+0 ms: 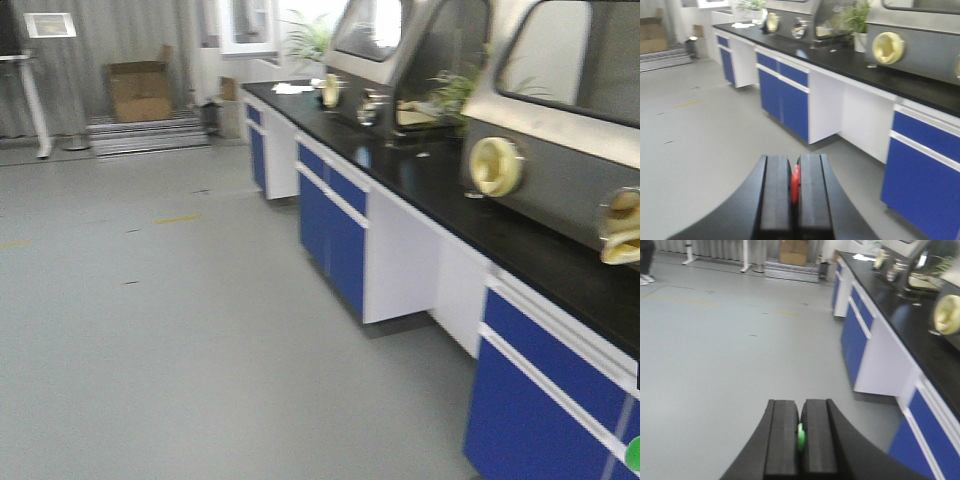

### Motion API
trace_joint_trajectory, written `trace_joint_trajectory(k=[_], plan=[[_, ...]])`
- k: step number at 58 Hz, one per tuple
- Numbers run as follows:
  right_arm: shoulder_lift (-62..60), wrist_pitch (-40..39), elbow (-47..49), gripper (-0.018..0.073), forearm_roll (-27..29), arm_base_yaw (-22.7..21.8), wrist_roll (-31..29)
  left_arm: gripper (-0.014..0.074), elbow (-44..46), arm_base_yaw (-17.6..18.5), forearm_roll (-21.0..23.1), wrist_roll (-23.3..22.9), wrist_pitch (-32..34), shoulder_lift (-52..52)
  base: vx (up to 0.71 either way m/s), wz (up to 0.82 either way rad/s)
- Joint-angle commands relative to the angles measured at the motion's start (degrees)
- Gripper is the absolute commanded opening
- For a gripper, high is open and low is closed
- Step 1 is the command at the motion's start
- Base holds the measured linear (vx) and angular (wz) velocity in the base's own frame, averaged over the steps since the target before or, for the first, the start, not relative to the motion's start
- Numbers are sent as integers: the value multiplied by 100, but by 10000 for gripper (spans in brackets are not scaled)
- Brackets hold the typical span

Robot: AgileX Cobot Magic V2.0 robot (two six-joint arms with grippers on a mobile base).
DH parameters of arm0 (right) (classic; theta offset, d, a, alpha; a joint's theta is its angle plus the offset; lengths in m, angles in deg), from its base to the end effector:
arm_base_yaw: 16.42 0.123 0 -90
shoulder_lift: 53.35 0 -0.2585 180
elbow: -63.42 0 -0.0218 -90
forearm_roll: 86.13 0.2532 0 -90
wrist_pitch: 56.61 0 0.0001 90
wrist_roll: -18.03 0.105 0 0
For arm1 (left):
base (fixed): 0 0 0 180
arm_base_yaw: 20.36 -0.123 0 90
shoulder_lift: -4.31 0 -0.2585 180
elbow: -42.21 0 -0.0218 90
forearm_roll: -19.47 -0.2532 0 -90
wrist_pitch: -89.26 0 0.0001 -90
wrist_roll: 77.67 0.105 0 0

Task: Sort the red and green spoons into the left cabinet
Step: 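Drive the base away from the bench holding both spoons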

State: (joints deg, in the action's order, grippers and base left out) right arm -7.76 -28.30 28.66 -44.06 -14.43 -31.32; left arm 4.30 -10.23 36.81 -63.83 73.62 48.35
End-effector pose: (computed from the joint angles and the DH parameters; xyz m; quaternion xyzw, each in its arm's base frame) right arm 0.1611 0.0390 0.3506 -0.1865 0.7516 0.0768 0.6280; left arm 0.1616 -0.0375 0.3471 0.0738 0.7447 -0.1051 0.6550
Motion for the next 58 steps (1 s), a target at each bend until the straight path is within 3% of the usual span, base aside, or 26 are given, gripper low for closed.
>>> trace_joint_trajectory(k=[1, 58], plan=[[-1, -326, 146, -3, 169, -33, -9, -3, 162, 15, 88, -26, 425, -2, -4, 59], [-1, -326, 146, -3, 169, -33, -9, -3, 162, 15, 88, -26, 426, -7, 14, 35]])
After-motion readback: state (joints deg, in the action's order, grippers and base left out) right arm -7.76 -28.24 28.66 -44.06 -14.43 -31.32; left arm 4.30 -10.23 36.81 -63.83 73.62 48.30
